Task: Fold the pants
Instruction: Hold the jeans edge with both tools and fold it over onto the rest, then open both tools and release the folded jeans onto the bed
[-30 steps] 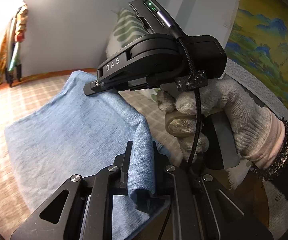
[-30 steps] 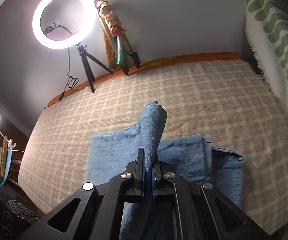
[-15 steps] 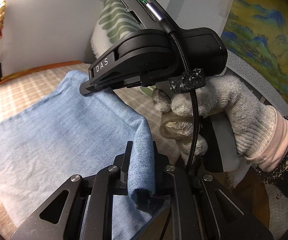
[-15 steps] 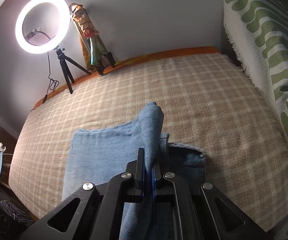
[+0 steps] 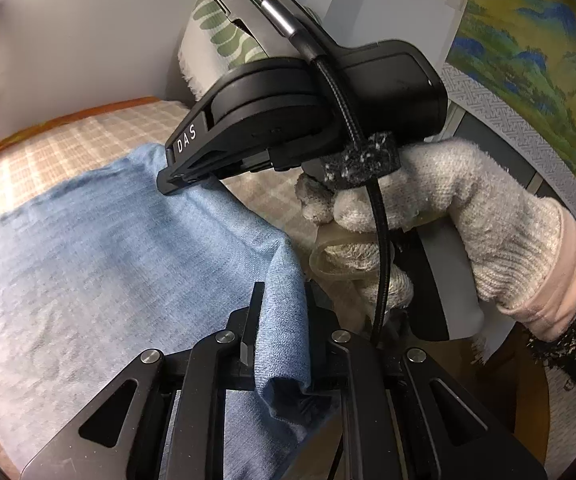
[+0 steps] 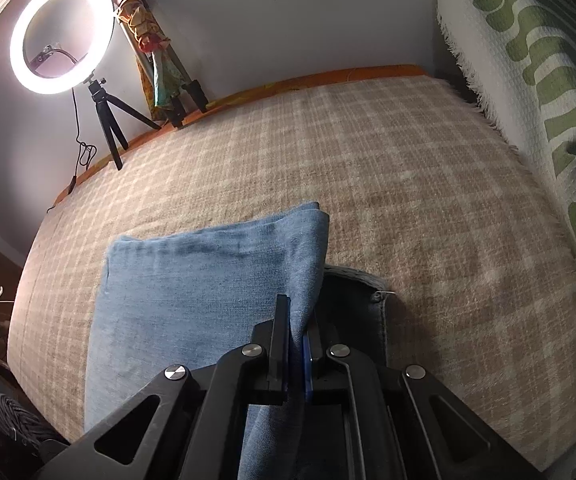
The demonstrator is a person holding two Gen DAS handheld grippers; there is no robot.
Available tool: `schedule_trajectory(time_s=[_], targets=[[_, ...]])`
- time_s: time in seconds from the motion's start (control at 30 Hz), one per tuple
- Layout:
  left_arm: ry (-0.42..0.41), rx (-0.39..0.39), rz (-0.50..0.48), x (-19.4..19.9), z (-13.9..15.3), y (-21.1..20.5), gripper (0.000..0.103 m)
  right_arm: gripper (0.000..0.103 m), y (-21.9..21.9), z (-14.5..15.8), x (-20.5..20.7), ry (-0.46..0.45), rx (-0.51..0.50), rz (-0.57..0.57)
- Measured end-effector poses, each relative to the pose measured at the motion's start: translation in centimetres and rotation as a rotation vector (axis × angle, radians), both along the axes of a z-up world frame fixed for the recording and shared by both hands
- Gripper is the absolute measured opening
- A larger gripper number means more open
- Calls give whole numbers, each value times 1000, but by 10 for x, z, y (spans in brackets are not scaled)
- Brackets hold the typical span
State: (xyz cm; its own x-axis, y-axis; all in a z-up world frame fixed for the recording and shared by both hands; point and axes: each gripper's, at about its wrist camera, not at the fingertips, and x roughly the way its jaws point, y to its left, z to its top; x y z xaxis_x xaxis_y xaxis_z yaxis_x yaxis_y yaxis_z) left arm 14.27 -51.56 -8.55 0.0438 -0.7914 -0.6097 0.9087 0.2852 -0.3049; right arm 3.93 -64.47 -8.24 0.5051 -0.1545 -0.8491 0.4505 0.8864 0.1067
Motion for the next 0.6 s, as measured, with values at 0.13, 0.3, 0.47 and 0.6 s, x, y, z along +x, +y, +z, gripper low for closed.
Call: schedule_trajectory(time_s=[0.13, 0.3, 0.47, 0.6], targets=[[-5, 8, -8, -2, 0, -4, 13, 3, 1, -2, 0, 9, -3, 4], [-14, 14, -25, -16, 1, -7, 17, 6, 0, -3, -3, 11, -4, -2], [-14, 32, -71, -27, -3, -14, 25, 16, 1, -1, -5, 27, -24, -13], [-20, 39, -106, -37, -4, -14, 28, 28, -3, 3, -13, 48, -55, -32]])
